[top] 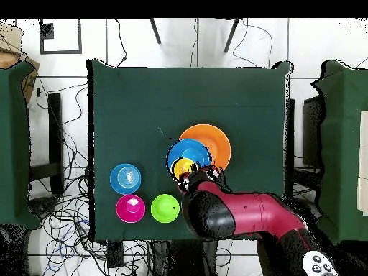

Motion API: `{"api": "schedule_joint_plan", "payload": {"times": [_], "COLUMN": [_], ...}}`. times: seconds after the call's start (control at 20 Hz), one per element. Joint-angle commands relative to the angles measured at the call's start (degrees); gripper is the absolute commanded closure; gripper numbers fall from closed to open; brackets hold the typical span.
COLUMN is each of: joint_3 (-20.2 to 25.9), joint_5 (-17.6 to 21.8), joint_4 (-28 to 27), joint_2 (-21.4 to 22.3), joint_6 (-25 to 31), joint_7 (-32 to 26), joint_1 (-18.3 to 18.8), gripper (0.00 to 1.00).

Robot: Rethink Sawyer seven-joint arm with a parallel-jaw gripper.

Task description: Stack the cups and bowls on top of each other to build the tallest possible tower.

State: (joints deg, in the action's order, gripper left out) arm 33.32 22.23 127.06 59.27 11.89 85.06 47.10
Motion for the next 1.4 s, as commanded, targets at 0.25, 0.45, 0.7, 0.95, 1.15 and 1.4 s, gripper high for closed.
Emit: {"api": "schedule_joint_plan", "payload": {"times": [0.25, 0.45, 0.7, 0.95, 1.15, 1.4], "joint_3": [-2.0, -2.1, -2.3, -1.8, -2.6, -3.2], "joint_5": [4.1, 4.4, 5.2, 5.7, 7.3, 9.3], "joint_4": [-3.7, -4.2, -4.7, -4.4, -5.0, -5.4], "joint_2": [-6.1, -6.5, -7.5, -6.2, -6.0, -4.9], "joint_6": [-2.7, -2.8, -2.8, -1.3, -0.5, 1.5], "joint_7": [4.9, 4.6, 3.8, 2.6, 2.0, 1.1], "joint_1": [-3.2, -3.4, -3.3, -2.9, -3.4, -3.7], "gripper": [1.0, 1.0, 1.0, 1.0, 1.0, 1.0]}}
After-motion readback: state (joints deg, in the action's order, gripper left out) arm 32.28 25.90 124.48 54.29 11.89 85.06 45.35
